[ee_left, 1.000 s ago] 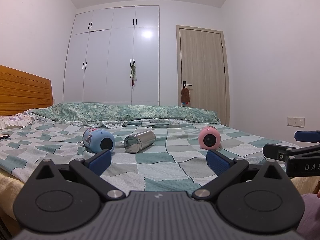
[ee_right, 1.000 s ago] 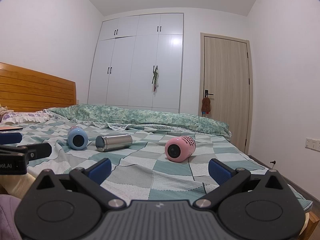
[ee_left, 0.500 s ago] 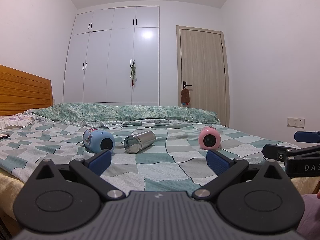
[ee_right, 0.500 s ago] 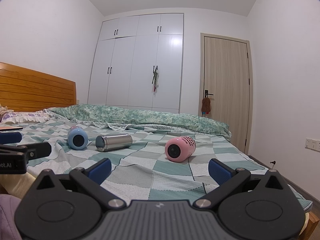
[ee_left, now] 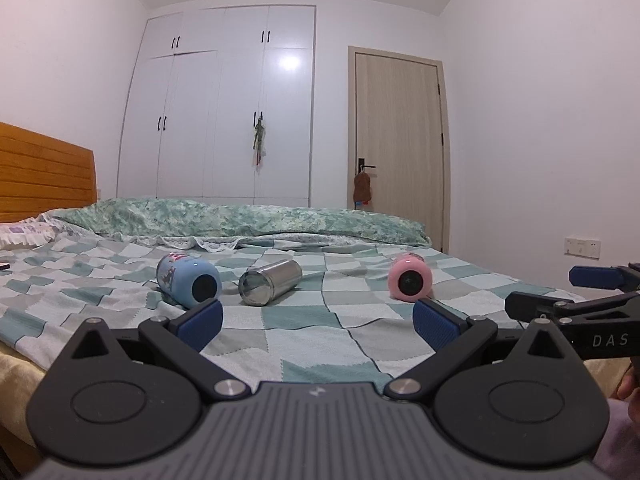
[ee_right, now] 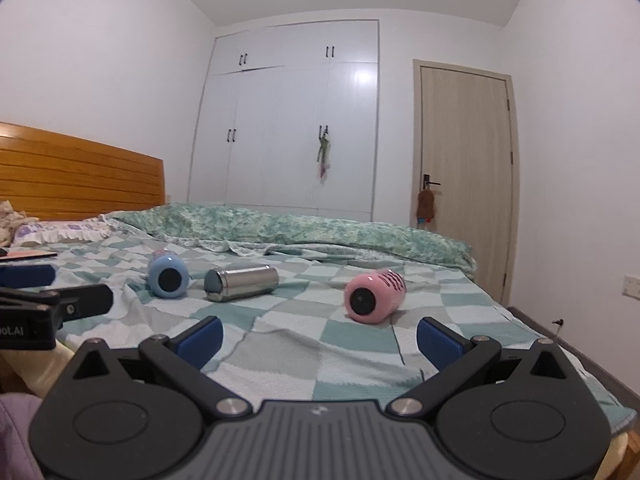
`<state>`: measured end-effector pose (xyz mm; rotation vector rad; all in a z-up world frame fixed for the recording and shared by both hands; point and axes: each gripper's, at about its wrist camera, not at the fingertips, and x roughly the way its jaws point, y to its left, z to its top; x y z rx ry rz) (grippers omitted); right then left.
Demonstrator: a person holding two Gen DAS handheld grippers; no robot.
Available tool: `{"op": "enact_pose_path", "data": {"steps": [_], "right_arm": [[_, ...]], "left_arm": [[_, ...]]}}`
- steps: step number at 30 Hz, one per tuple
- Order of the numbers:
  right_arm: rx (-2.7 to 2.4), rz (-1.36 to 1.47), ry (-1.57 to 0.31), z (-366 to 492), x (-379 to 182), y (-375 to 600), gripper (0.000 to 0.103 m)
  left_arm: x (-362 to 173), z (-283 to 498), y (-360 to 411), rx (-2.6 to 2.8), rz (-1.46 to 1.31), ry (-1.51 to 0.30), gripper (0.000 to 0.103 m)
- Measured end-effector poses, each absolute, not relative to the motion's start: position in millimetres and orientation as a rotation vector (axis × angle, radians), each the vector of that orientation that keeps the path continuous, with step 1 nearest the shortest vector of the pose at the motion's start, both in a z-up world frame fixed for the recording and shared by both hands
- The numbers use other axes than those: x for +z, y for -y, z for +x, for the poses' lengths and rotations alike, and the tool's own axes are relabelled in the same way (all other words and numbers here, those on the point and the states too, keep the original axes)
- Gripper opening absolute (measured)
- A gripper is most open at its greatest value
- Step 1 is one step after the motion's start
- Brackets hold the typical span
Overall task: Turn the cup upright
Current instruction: 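Move the left gripper down onto the silver cup and close around it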
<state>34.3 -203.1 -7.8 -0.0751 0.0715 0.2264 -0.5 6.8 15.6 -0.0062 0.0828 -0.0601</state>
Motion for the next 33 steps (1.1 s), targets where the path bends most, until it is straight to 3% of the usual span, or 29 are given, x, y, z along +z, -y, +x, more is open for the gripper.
{"op": "enact_pose_path", "data": {"steps": [18,33], "right_arm": [[0.331,-0.109,-0.167,182.9,39.8,172.5,0.103],[0.45,-0.187,-0.312,345.7,48.3,134.3,0.103]], "left_arm": [[83.9,150.4,-37.3,-0.069,0.083,-0.249,0.103],[82.6,322.9,-48.8,-0.047,0.162,-0.535,0.103]]}}
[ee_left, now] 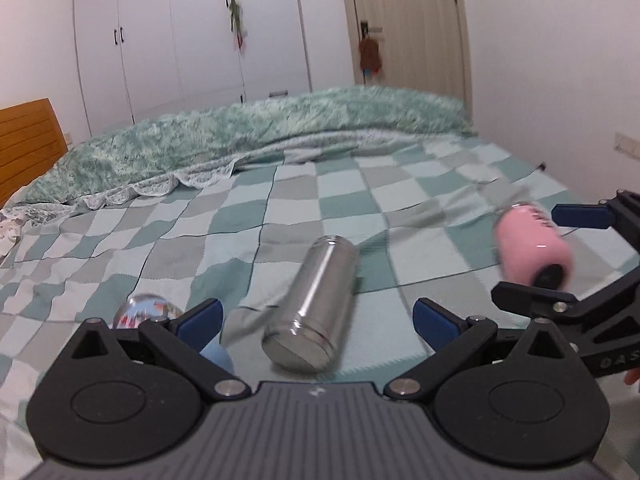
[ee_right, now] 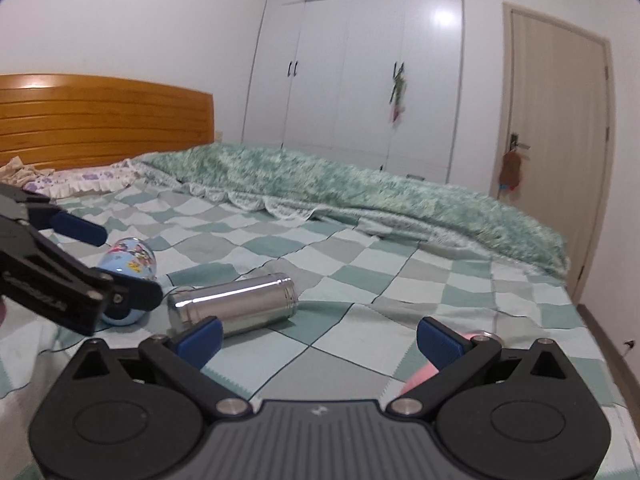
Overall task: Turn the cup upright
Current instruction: 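Move the left gripper down onto the silver cup and close around it, then lift the silver cup with the left gripper and pass it toward the right gripper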
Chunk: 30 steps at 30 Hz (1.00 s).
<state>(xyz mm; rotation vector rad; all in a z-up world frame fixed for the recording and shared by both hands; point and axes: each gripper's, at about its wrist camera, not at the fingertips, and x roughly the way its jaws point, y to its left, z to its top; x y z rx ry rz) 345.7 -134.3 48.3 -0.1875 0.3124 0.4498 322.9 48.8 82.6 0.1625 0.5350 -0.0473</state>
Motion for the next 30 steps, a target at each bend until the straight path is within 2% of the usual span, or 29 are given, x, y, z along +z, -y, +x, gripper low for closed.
{"op": "enact_pose_path", "data": {"steps": [8,18,19,21,22,30], "right_arm": [[0.454,-0.267,-0.412,421.2,43.7,118.7,0.103],[0.431,-0.32,-0.496,463.2,26.9,122.1,0.103],[0.431,-0.321,-0.499,464.6,24.9,123.2,0.103],[0.429,-0.324,-0.504,467.0,20.8,123.6,0.103],[0.43,-0.326,-0.508,467.5,18.7,123.3,0.103],[0.443,-0.344,-0.495,447.5,29.6,119.8,0.103]], "left_arm": [[60.3,407.3,-54.1,-0.057,0.166,-0.731,0.103],[12.8,472.0,-45.6,-0.081,0.164,-0.996,0.102],[7.9,476.4,-46.0,-0.081,0.155,-1.026,0.093],[1.6,482.6,-48.5,-0.08,0.131,-1.052,0.085],[3.4,482.1,-48.4,-0.088,0.127,-1.039,0.067],[25.4,451.4,-40.7,-0.098,0.106,-0.974,0.064]]}}
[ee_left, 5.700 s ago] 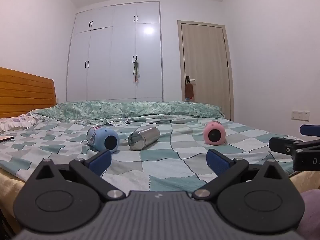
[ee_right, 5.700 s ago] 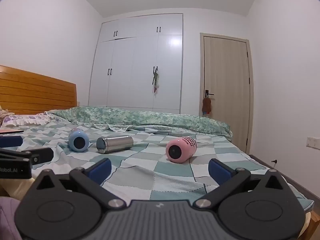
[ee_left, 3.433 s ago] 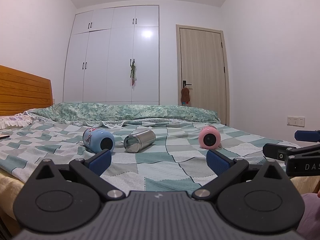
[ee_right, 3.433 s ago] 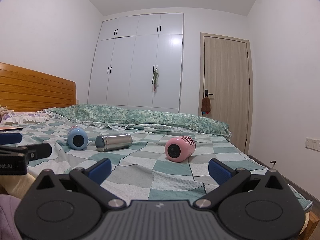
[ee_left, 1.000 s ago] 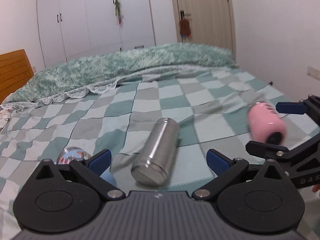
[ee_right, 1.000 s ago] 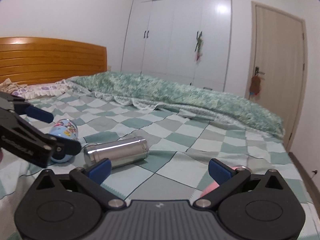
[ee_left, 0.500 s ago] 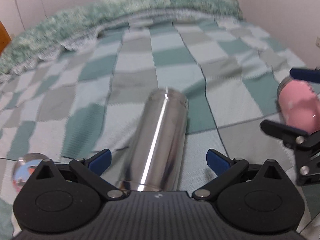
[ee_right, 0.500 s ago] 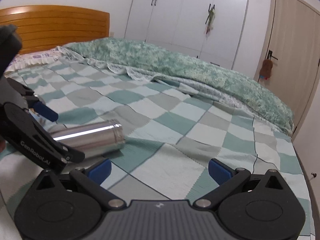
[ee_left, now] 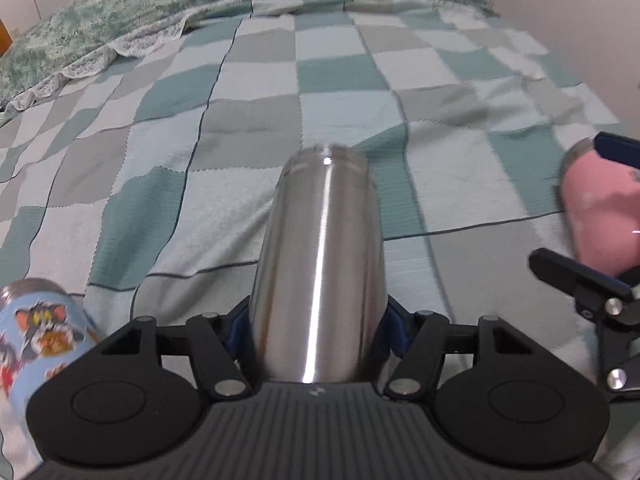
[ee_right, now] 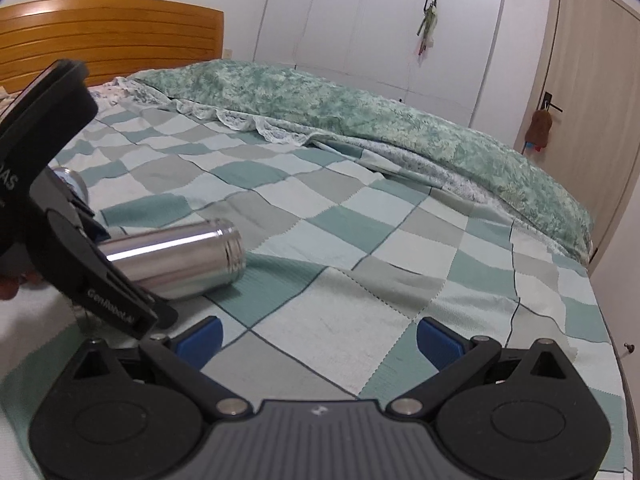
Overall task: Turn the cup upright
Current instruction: 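Lift the silver cup with the left gripper and pass it toward the right gripper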
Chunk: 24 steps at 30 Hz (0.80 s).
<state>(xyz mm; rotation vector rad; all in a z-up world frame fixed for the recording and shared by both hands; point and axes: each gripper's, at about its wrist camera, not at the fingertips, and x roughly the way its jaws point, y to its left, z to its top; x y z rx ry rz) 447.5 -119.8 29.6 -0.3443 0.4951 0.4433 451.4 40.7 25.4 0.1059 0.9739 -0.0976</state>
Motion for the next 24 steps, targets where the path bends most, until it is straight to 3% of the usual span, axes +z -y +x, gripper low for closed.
{"op": "enact_pose_path", "data": {"steps": [14,24], "right_arm": [[0.424,-0.351,-0.45,327.7,86.9,145.9,0.103],[0.402,-0.346,-0.479,222.2,87.8,177.2,0.103]], "left_arm": [[83.1,329.0,-12.3,-0.142,0.024,-0.853,0.063],[76.4,213.9,17.8,-0.152,-0.089,-0.813,0.063]]}}
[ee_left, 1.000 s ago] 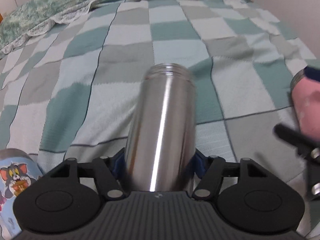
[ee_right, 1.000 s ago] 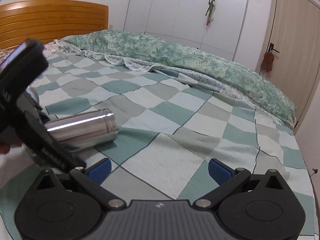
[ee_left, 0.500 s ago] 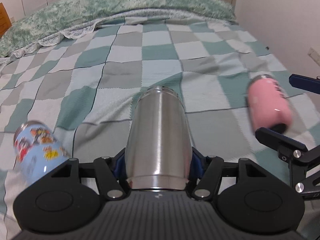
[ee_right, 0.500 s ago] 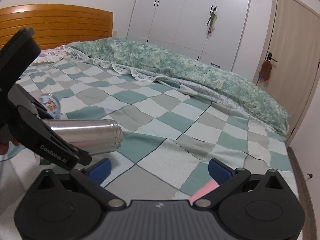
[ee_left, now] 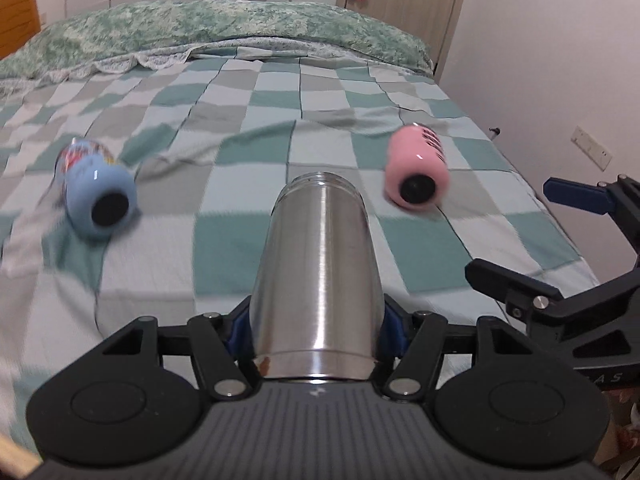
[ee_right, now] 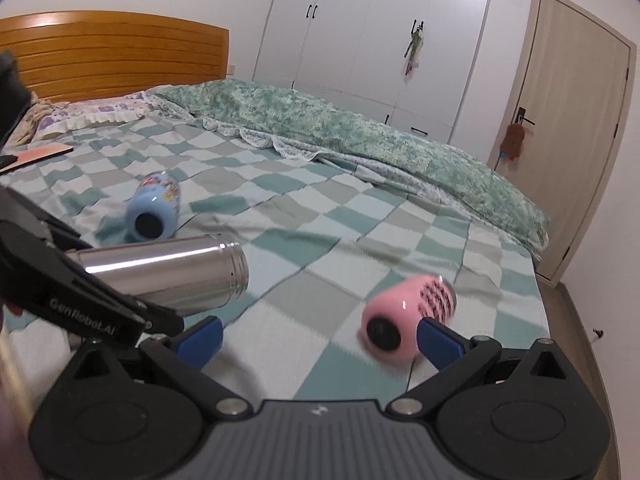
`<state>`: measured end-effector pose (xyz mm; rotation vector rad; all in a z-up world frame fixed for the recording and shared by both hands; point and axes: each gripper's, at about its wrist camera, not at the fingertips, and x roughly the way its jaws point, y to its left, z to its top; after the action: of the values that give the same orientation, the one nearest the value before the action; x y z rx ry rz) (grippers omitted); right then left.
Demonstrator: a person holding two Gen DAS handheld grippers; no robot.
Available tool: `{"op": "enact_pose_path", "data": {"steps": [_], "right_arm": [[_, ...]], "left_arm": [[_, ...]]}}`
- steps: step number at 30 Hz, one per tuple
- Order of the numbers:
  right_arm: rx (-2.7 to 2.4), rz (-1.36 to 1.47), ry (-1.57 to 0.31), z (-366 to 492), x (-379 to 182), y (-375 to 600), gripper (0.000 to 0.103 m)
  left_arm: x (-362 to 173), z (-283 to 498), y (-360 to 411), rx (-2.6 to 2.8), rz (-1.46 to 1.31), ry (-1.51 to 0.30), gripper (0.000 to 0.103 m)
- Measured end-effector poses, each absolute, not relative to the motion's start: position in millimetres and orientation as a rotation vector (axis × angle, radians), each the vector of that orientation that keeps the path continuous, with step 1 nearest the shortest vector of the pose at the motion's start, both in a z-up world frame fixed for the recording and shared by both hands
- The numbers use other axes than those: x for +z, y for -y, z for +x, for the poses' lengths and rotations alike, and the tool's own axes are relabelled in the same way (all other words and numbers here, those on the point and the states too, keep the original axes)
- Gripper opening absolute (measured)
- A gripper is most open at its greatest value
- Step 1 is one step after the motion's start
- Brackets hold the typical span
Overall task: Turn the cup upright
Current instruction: 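Lift the silver cup with the left gripper and pass it toward the right gripper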
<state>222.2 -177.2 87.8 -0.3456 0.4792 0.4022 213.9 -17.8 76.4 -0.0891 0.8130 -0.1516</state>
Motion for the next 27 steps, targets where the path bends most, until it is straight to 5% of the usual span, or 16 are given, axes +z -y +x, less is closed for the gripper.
{"op": "enact_pose_path", "data": {"steps": [17,18,20,22,27], "right_arm": [[0.361,-0.287,-0.562,154.4,52.7,216.1,0.103],[0.359,-0.287,-0.563,153.8,52.8,215.7,0.103],[0.356,-0.283,-0.563,152.0,54.5,215.1,0.103],[0.352,-0.272,-0.555,150.2,59.9,214.8,0.103],[0.357,-0.26,-0.52,143.6,79.7,208.3,0.103]], "left_arm": [[8.0,159.8,48.4,-0.034,-0.239,-0.815,0.065],[8.5,158.7,46.3,-0.054,-0.25,-0.811,0.068],[13.1,157.1,43.4,-0.113,-0.267,-0.815,0.095],[21.5,152.6,41.7,-0.082,-0.224,-0.799,0.103],[40.3,141.6,18.9,-0.096,-0.193,-0.764,0.103]]}}
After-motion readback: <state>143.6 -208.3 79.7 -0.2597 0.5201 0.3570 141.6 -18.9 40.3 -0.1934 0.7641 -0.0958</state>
